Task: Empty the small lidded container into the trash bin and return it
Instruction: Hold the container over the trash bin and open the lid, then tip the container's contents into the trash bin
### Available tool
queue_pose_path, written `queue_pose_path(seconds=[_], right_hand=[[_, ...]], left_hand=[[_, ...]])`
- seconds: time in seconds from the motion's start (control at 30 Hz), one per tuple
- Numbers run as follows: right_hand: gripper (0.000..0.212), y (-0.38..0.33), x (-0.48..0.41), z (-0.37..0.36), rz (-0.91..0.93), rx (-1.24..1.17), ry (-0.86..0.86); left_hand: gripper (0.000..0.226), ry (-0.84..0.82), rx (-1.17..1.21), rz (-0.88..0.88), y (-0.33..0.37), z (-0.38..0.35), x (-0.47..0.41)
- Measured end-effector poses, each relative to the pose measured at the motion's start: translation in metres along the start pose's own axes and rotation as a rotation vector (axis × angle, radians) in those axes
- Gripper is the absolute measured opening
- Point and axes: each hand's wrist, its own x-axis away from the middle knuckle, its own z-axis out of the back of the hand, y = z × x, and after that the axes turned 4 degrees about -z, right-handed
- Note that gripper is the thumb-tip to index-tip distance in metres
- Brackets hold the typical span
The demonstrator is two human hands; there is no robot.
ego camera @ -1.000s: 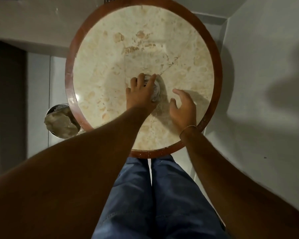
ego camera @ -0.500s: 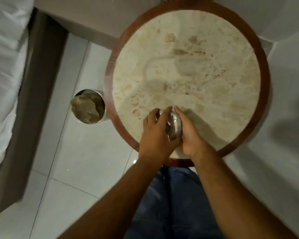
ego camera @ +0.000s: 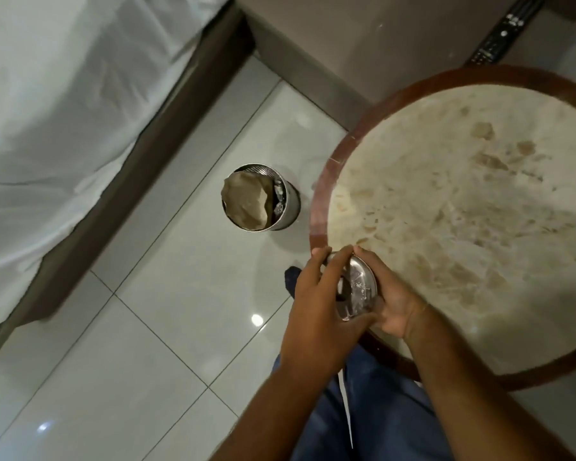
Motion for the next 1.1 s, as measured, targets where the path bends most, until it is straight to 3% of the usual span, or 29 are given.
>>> queue_pose_path(seconds=[0.13, 0.37, 0.7, 0.83, 0.93, 1.0, 1.1], right_hand=[[0.076, -0.005, -0.023, -0.020, -0.018, 0.064, -0.056], [0.077, -0.013, -0.065, -0.066, -0.090, 0.212, -0.060], [0.075, -0.017, -0.139, -0.108, -0.160, 0.235, -0.089], [0.074, -0.029, -0.173, -0.114, -0.199, 0.234, -0.091], [0.080, -0.041, -0.194, -0.131, -0.232, 0.421, -0.039], [0.070, -0.043, -0.210, -0.154, -0.136, 0.646, 0.123], [0.033, -0.041, -0.231, -0.190, 0.368, 0.984, 0.389]], left_hand=[[0.095, 0.061, 0.036, -0.003, -0.013, 0.024, 0.000], [0.094, 0.166, 0.124, 0.045, -0.045, 0.062, 0.001], [0.093, 0.486, 0.260, 0.097, -0.098, 0.108, 0.000], [0.094, 0.539, 0.262, 0.211, -0.126, 0.109, 0.012], [0.096, 0.565, 0.298, 0.305, -0.145, 0.104, 0.025], [0.097, 0.579, 0.322, 0.355, -0.155, 0.101, 0.032], [0.097, 0.582, 0.340, 0.392, -0.168, 0.096, 0.041]])
